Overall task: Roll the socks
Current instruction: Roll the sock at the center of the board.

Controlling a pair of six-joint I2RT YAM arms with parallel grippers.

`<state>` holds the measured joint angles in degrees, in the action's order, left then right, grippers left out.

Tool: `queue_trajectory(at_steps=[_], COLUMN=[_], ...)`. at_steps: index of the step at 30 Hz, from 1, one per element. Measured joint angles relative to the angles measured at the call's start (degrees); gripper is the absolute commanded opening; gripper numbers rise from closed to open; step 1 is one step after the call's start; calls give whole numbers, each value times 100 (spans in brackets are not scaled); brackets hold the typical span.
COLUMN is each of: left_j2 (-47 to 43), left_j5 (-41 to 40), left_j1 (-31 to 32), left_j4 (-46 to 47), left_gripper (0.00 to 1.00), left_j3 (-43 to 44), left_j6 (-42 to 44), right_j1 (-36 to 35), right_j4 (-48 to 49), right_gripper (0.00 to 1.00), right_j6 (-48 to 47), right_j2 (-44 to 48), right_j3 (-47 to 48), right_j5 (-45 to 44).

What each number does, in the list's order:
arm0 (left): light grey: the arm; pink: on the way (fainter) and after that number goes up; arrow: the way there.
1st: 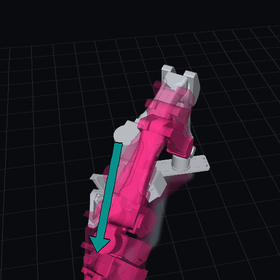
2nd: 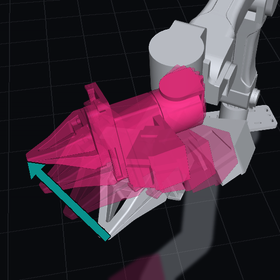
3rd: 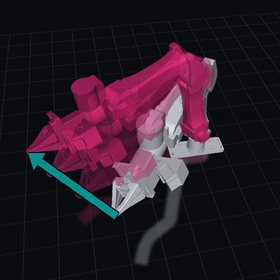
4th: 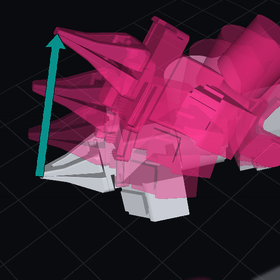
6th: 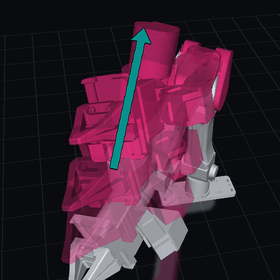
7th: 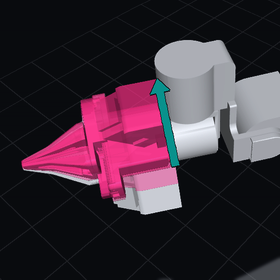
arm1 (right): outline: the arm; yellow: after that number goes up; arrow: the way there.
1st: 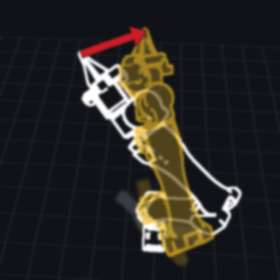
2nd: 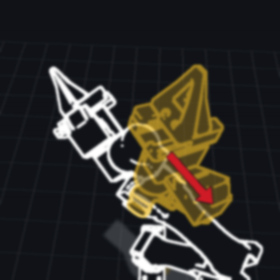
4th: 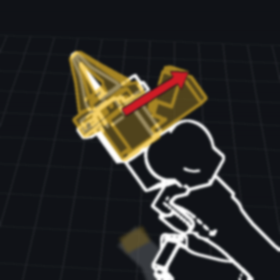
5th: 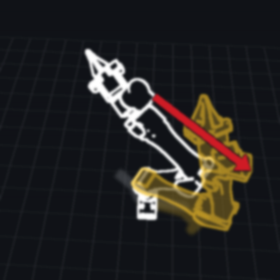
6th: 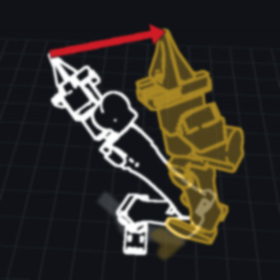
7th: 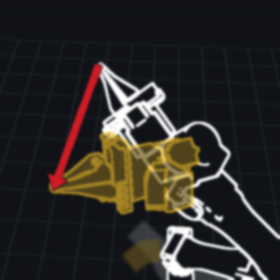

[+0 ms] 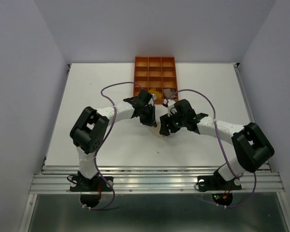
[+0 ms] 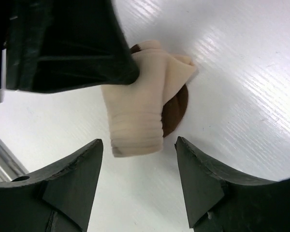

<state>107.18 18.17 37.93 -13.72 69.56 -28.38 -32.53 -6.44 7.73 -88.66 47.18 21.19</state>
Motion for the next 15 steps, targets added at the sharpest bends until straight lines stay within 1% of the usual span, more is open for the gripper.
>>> queue_trajectory(at_steps=[7, 15], left_j2=[85, 197], left_j5=[-258, -289], left_j1=[66, 98], left_j4=[-518, -890], left_gripper=[0, 0], left_j3=[313, 546], left_j6=[9, 72], right_j1=[-975, -1261], right_j4=[-85, -44], right_gripper=[69, 69], right_j6=[-503, -992], right_j2=[599, 918], right_j3=[-160, -221], right_j5=[-946, -1554])
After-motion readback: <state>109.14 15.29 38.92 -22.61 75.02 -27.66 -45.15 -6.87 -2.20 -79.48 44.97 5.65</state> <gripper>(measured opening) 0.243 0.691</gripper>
